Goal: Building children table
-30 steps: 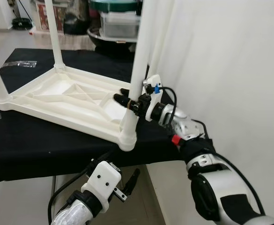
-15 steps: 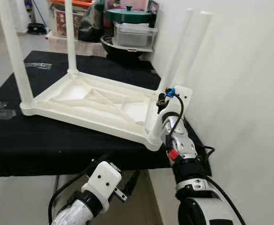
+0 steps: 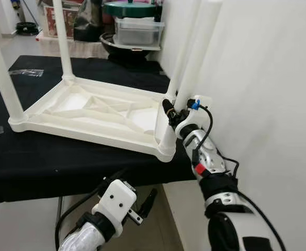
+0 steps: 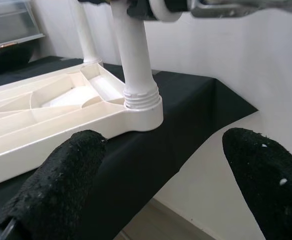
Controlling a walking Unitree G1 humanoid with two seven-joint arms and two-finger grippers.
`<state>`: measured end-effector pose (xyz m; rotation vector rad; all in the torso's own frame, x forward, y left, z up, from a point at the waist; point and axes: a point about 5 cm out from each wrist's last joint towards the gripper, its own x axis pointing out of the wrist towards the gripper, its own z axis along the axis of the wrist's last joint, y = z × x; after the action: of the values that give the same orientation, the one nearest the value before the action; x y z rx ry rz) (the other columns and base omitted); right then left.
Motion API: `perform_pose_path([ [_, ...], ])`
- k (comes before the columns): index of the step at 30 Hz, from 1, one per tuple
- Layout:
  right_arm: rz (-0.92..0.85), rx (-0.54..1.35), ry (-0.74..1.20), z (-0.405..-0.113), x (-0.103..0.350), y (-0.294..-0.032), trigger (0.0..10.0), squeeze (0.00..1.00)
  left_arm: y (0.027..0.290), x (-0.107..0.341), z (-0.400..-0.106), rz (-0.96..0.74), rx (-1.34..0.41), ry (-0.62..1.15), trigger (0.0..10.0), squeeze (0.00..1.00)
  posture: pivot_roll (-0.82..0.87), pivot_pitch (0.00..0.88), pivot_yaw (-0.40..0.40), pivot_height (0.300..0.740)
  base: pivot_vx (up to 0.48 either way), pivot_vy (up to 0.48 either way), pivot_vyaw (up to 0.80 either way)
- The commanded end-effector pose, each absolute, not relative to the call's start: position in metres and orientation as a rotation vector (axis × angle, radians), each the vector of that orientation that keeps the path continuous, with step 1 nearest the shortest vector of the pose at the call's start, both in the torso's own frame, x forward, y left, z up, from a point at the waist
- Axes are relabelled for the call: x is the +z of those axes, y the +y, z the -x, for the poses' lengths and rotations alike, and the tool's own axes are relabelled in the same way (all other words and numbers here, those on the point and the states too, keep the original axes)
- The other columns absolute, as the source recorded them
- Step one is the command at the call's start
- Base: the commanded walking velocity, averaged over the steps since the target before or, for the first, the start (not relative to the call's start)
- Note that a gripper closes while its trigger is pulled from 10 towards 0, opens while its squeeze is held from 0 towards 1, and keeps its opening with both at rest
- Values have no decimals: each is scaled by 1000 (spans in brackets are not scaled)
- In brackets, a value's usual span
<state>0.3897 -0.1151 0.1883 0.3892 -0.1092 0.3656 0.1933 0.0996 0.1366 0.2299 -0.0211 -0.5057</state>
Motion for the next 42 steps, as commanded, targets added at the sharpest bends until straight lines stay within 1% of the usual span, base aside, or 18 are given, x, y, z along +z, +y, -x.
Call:
perform_pose_path([
  [1, -448, 566, -178, -390, 214, -116, 10000, 0, 98, 135, -195, -230, -512, -20, 10000, 0, 128, 2, -135, 740, 0, 0, 0],
  [3, -444, 667, -144, -387, 213, -118, 10000, 0, 98, 135, -195, -229, -512, -21, 10000, 0, 128, 2, -135, 740, 0, 0, 0],
  [5, -360, 1095, -61, -369, 213, -106, 10000, 0, 99, 137, -197, -231, -506, -27, 10000, 0, 135, 11, -135, 740, 0, 0, 0],
  [9, -340, 1192, -39, -363, 213, -103, 10000, 0, 99, 138, -198, -231, -505, -29, 10000, 0, 135, 11, -135, 740, 0, 0, 0],
  [11, -253, 1360, 2, -358, 208, -87, 10000, 0, 100, 138, -198, -235, -501, -28, 10000, 0, 149, 16, -139, 740, 0, 0, 0],
  [18, -152, 1338, 50, -364, 198, -69, 10000, 0, 101, 138, -197, -238, -499, -28, 10000, 0, 148, 18, -144, 740, 0, 0, 0],
  [26, -133, 1364, 74, -359, 187, -72, 10000, 0, 100, 138, -196, -235, -500, -27, 10000, 0, 143, 13, -145, 740, 0, 0, 0],
  [27, -124, 1294, 76, -363, 186, -73, 0, 0, 99, 137, -196, -234, -501, -27, 10000, 0, 143, 9, -144, 740, 0, 0, 0],
  [28, -124, 1294, 76, -363, 186, -73, 0, 0, 99, 137, -196, -234, -501, -27, 10000, 0, 143, 9, -144, 740, 0, 0, 0],
  [29, -109, 1134, 83, -372, 185, -75, 0, 0, 99, 137, -195, -234, -503, -27, 10000, 0, 148, 2, -146, 740, 0, 0, 0],
  [31, -101, 1017, 87, -378, 184, -78, 0, 0, 98, 137, -195, -235, -503, -27, 10000, 0, 149, 1, -146, 740, 0, 0, 0],
  [33, -101, 1017, 87, -378, 184, -78, 0, 0, 98, 137, -195, -235, -503, -27, 10000, 0, 149, 1, -146, 740, 0, 0, 0],
  [35, -112, 633, 97, -393, 178, -95, 0, 0, 99, 136, -195, -238, -501, -27, 10000, 0, 148, 0, -142, 740, 0, 0, 0],
  [36, -112, 633, 97, -393, 178, -95, 0, 0, 99, 136, -195, -238, -501, -27, 10000, 0, 148, 0, -142, 740, 0, 0, 0],
  [37, -166, 395, 120, -397, 173, -108, 0, 0, 100, 136, -195, -238, -500, -26, 10000, 0, 145, 0, -141, 740, 0, 0, 0],
  [38, -166, 395, 120, -397, 173, -108, 0, 0, 100, 136, -195, -238, -500, -26, 10000, 0, 145, 0, -141, 740, 0, 0, 0],
  [39, -193, 195, 137, -398, 168, -119, 0, 0, 100, 136, -195, -239, -501, -25, 10000, 0, 140, 0, -139, 740, 0, 0, 0],
  [42, -241, 65, 157, -396, 164, -124, 0, 0, 100, 136, -195, -239, -503, -25, 10000, 0, 140, 0, -139, 740, 0, 0, 0],
])
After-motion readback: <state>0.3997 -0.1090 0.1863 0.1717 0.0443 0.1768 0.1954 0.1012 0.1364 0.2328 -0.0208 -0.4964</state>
